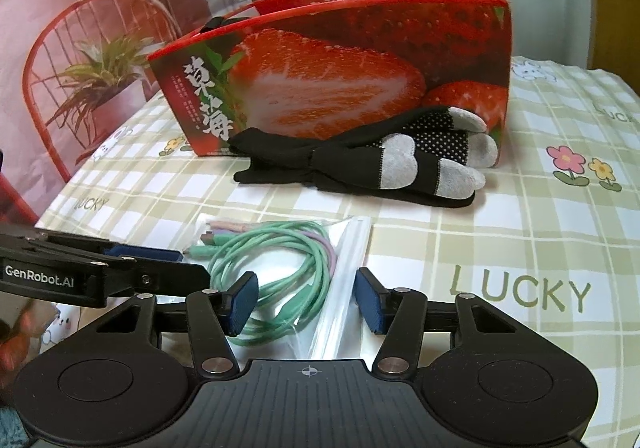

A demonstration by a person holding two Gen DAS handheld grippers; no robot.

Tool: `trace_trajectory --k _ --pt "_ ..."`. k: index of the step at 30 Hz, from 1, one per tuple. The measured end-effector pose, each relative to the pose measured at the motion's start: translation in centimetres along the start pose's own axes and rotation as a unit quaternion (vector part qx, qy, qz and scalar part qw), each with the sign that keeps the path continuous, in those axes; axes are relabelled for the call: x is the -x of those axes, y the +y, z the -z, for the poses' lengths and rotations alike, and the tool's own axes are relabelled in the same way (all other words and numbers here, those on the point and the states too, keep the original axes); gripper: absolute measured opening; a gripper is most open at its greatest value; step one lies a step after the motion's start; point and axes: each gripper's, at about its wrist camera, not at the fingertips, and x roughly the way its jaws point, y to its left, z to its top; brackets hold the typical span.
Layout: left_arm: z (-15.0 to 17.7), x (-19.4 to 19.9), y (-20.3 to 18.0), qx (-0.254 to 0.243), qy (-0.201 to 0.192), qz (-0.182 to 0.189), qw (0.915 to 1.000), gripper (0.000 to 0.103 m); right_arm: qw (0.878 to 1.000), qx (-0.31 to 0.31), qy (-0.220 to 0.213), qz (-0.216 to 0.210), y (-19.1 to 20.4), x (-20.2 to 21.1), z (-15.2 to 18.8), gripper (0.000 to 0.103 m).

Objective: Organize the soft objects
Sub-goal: 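Close the left gripper on the cable bag while the right gripper also grips it, then lift the cable bag with both grippers and carry it over the red box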

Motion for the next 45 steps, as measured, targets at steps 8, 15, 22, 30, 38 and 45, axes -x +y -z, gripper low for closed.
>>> trace_trajectory --k 8,15,22,30,38,45 --pt "-0.2 0.6 0.3 0.006 -0.010 -0.005 0.9999 0.044 1.000 -0.029 -0.005 -0.011 -0.5 0.2 0.1 0.034" --pt "-0.2 0.8 0.4 0.008 -0.015 0.003 0.9999 0.044 1.000 -0.010 -0.009 -0.014 0.3 0.4 -0.1 0.027" --pt "0.2 0.6 0.8 0.016 -0.013 0.005 0.9998 0.043 0.999 -0.040 0.004 -0.021 -0.7 0.1 0.4 0.025" --pt "0.3 0.9 1.2 0.029 -0.013 -0.015 0.9994 0.043 0.999 -0.028 0.006 -0.022 -0.6 0.1 0.3 0.020" --pt "0.4 0.9 1.4 0.045 -0.017 -0.008 0.9988 0.051 0.999 -0.024 0.011 -0.033 0.4 -0.1 0.6 0.019" --pt "0.2 1.7 1.9 0.066 -0.038 -0.007 0.9971 0.052 0.999 -0.010 0.006 -0.040 1.4 0.2 0.3 0.016"
